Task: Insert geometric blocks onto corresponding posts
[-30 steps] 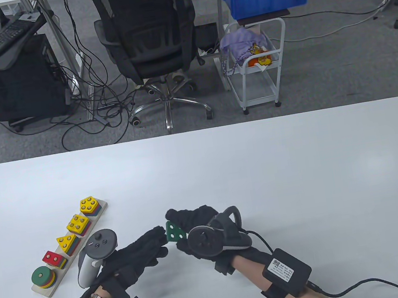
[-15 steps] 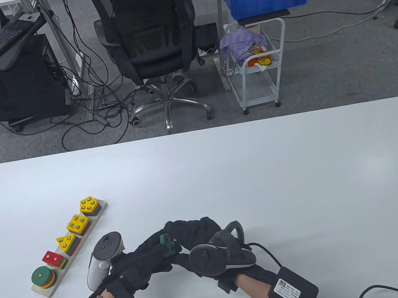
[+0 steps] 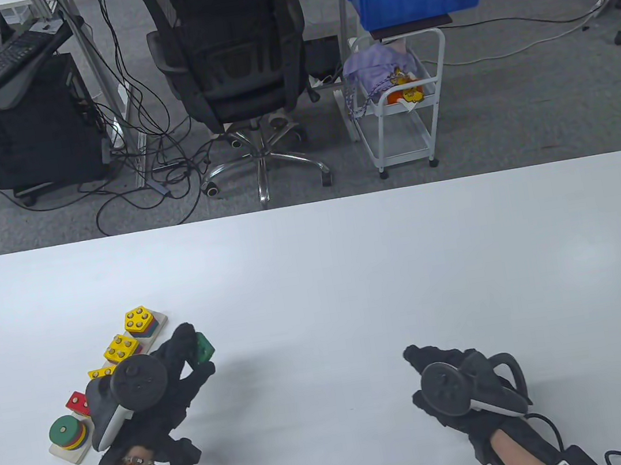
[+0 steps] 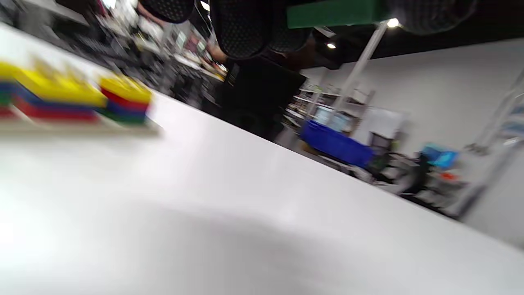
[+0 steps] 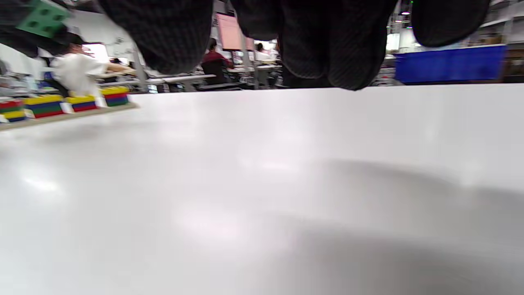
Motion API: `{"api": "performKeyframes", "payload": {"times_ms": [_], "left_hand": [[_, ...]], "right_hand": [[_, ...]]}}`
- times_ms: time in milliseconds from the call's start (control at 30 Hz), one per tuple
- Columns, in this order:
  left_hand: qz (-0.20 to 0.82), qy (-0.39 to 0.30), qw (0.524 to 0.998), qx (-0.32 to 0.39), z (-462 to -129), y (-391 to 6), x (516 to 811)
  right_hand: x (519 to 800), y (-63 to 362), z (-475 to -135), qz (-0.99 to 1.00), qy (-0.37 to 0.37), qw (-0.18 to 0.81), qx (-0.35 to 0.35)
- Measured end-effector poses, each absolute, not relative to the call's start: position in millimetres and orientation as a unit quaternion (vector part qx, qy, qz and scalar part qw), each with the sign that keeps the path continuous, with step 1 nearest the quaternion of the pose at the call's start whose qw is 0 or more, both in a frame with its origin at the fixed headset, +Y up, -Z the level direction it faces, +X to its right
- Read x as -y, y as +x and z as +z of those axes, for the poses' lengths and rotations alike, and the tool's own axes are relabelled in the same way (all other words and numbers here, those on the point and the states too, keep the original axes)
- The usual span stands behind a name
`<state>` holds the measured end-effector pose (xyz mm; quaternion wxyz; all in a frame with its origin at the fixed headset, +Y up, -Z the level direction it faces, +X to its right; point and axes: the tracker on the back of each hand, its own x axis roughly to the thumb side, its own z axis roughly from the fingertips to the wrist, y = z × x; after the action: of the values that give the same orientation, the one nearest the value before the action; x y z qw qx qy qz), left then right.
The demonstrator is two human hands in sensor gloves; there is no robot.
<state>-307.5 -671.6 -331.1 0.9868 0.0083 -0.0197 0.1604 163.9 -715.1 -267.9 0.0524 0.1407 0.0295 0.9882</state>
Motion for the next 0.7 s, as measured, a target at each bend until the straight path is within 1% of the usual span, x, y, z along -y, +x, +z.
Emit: {"api": "performKeyframes", "payload": {"times_ms": [67,100,133,167,233,333,400,467,700], "left_hand": [[0.105,0.008,0.993,-0.044,-340.7,-321.3,671.1],[0.075,0.008,0.993,-0.087,-348.0,-331.2,672.0],[0.061,0.009,0.991,-0.117,-352.3,-337.7,672.6],[0.055,0.012,0.986,-0.159,-358.2,-346.8,673.7],[0.062,0.006,0.975,-0.211,-368.3,-362.2,676.7],[0.076,-0.012,0.962,-0.261,-380.4,-378.5,683.7],[0.076,-0.015,0.959,-0.273,-385.6,-384.4,689.5],[0.068,-0.007,0.96,-0.271,-390.1,-387.2,696.6],[-0.003,-0.035,0.961,-0.273,-402.2,-373.0,717.4]], "right_hand": [[722.4,180.9,-263.9,0.991,0.119,0.06,-0.026],[724.6,188.2,-261.8,0.992,0.107,0.067,-0.025],[724.5,190.6,-261.2,0.992,0.102,0.069,-0.028],[721.8,194.7,-259.7,0.992,0.097,0.07,-0.04],[715.9,197.9,-258.2,0.992,0.094,0.087,-0.014],[712.5,195.9,-256.9,0.99,0.105,0.095,-0.013],[713.3,193.3,-256.1,0.989,0.114,0.089,-0.017],[715.0,191.2,-255.9,0.989,0.122,0.083,-0.026],[718.3,189.8,-256.7,0.987,0.13,0.084,-0.042]]}}
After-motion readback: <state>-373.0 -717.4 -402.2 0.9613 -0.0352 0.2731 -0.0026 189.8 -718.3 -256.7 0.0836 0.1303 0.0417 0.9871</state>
